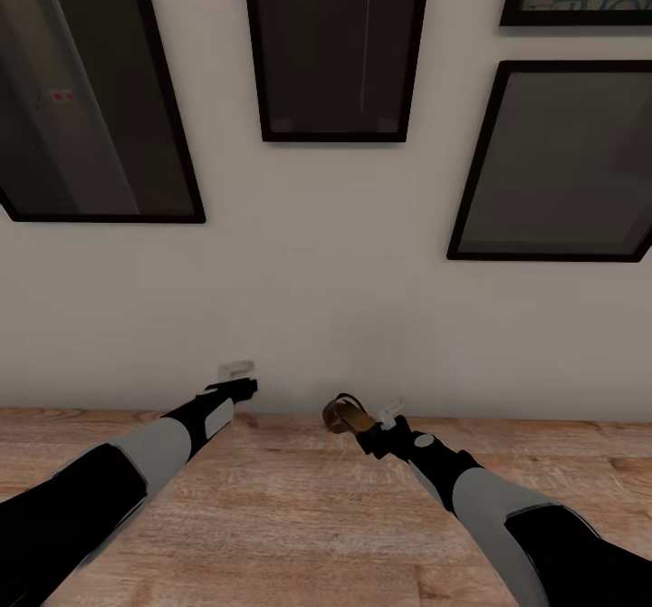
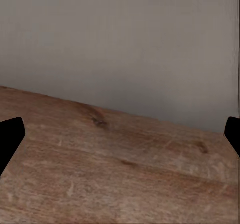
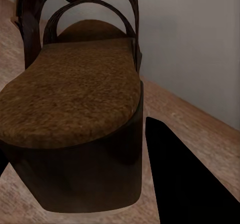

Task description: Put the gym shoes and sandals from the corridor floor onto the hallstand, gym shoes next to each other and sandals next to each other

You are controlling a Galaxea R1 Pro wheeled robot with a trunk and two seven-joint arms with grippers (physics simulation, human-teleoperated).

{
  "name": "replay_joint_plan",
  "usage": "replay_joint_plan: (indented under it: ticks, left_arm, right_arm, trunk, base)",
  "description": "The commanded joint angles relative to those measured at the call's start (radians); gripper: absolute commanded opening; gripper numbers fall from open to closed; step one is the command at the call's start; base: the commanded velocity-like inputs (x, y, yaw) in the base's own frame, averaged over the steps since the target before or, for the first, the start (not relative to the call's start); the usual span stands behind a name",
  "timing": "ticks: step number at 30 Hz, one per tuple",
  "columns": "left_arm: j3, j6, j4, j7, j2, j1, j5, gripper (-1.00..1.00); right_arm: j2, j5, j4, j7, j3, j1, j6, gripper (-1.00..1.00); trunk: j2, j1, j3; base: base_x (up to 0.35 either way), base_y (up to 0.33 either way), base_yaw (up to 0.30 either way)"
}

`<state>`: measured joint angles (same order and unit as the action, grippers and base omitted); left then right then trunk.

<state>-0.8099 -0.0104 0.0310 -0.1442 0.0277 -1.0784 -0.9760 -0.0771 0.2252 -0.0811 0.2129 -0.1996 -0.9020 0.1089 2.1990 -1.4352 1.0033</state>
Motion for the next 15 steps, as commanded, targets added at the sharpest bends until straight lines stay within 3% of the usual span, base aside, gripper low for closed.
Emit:
replay_joint_plan:
  ticks: [1,8,15]
  left_arm:
    - [0.0,0.0,0.0,0.0,0.0,-0.006,0.0,1.0]
    - [0.0,-0.003,0.0,0.0,-0.007,-0.022,-0.003,1.0]
    - [0.0,-0.006,0.001,0.002,-0.016,0.017,-0.005,1.0]
  right_arm:
    - [0.0,-0.002,0.0,0.001,0.0,0.0,0.0,-1.0]
    - [0.003,-0.002,0.015,0.0,0.0,0.009,0.004,-1.0]
    - [0.008,-0.001,0.035,-0.001,0.0,0.021,0.009,-1.0]
  trunk:
    - [0.0,0.0,0.0]
    - [0.0,0.0,0.0]
    - [0.0,0.0,0.0]
  base:
    - [0.0,0.0,0.0]
    - [-0.03,0.012,0.0]
    - [-0.238,0.095,0.0]
